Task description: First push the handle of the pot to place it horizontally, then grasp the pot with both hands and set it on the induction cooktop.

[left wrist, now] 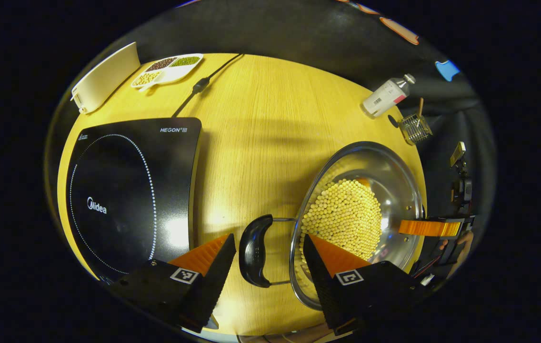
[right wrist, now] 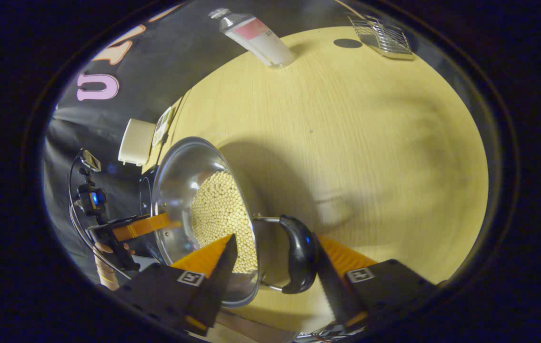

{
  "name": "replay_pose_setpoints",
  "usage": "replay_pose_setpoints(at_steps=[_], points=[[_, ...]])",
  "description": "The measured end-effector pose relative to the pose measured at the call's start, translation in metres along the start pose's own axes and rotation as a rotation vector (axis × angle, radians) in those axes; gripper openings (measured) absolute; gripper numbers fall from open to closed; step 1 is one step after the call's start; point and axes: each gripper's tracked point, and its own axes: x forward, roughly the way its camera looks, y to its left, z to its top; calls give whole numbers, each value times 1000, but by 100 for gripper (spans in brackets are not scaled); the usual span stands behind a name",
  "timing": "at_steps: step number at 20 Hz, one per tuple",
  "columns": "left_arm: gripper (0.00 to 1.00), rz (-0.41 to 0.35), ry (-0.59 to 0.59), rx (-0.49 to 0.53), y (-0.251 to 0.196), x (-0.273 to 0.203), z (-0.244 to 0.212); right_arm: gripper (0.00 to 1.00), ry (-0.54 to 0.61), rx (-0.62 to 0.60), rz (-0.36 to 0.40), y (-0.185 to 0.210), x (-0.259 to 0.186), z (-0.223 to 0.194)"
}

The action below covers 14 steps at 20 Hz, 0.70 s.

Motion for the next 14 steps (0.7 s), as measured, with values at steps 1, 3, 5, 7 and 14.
replay_pose_setpoints(at_steps=[1, 3, 5, 7, 14], points=[[84, -8, 8, -4, -1, 3, -1, 65, 17, 0, 10, 0, 5, -1], [72, -9, 40, -7, 2, 9, -4, 63, 34, 0, 4, -7, 10, -4], [64, -9, 49, -33, 2, 9, -3, 57, 53, 18, 17, -6, 14, -5], [60, -4, 56, -40, 1, 7, -5, 52, 41, 10, 13, -5, 11, -4], [59, -12, 57, -60, -9, -29, -27, 54, -19, -18, 41, 20, -7, -14]])
